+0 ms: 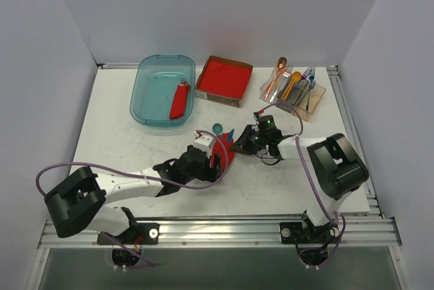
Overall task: Place the utensils on the paper napkin and roll it up
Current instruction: Roll the napkin at the center of the board.
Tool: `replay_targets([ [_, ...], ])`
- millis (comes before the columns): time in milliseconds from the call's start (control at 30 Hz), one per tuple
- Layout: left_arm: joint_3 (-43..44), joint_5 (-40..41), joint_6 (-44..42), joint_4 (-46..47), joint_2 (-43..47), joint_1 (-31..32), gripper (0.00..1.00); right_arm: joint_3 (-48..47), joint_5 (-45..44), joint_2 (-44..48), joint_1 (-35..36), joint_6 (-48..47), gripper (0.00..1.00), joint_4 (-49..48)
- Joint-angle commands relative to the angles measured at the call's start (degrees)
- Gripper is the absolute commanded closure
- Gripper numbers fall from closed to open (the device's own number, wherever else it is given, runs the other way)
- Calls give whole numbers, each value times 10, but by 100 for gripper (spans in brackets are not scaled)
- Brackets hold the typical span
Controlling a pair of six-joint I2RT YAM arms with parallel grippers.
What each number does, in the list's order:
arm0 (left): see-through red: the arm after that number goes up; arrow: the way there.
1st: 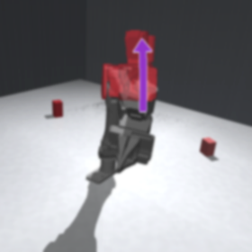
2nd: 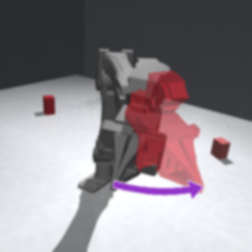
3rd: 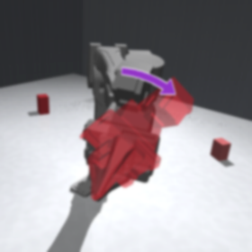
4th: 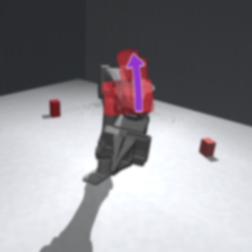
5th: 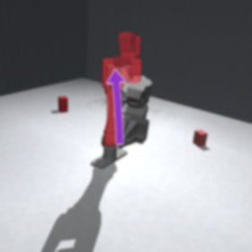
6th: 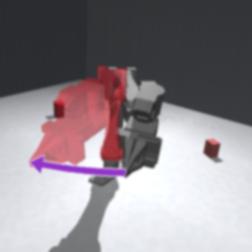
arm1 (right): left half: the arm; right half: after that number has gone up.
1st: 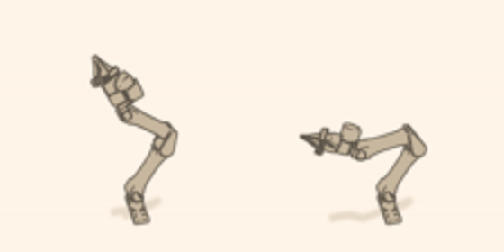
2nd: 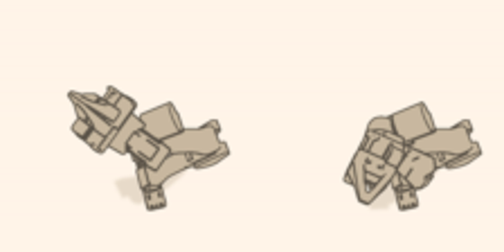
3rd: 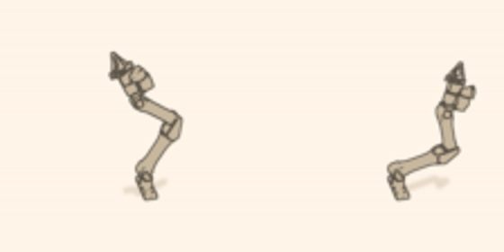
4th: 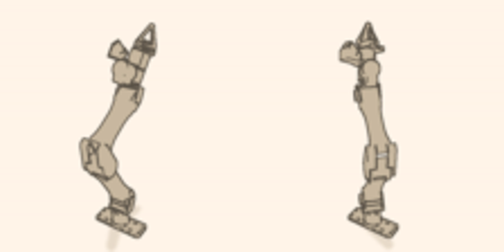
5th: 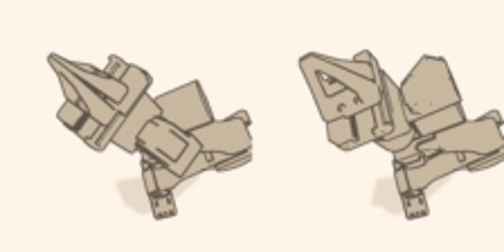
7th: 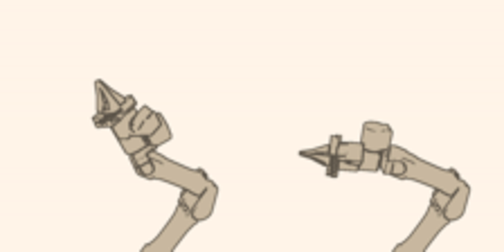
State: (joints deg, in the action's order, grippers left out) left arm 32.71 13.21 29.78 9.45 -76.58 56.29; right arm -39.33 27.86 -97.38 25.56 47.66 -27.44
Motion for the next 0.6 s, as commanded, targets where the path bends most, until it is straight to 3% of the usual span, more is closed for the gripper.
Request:
replay_targets([
  [0,15,27,3,-9,-29,11,19,-22,5,4,2,-6,100,12],
  [200,31,52,15,-16,-67,17,19,-22,1,11,2,-9,100,22],
  [433,34,84,42,-37,-82,22,28,-15,-1,17,2,-9,100,22],
  [567,26,91,55,-46,-75,28,43,-12,-4,20,2,-10,100,24],
])
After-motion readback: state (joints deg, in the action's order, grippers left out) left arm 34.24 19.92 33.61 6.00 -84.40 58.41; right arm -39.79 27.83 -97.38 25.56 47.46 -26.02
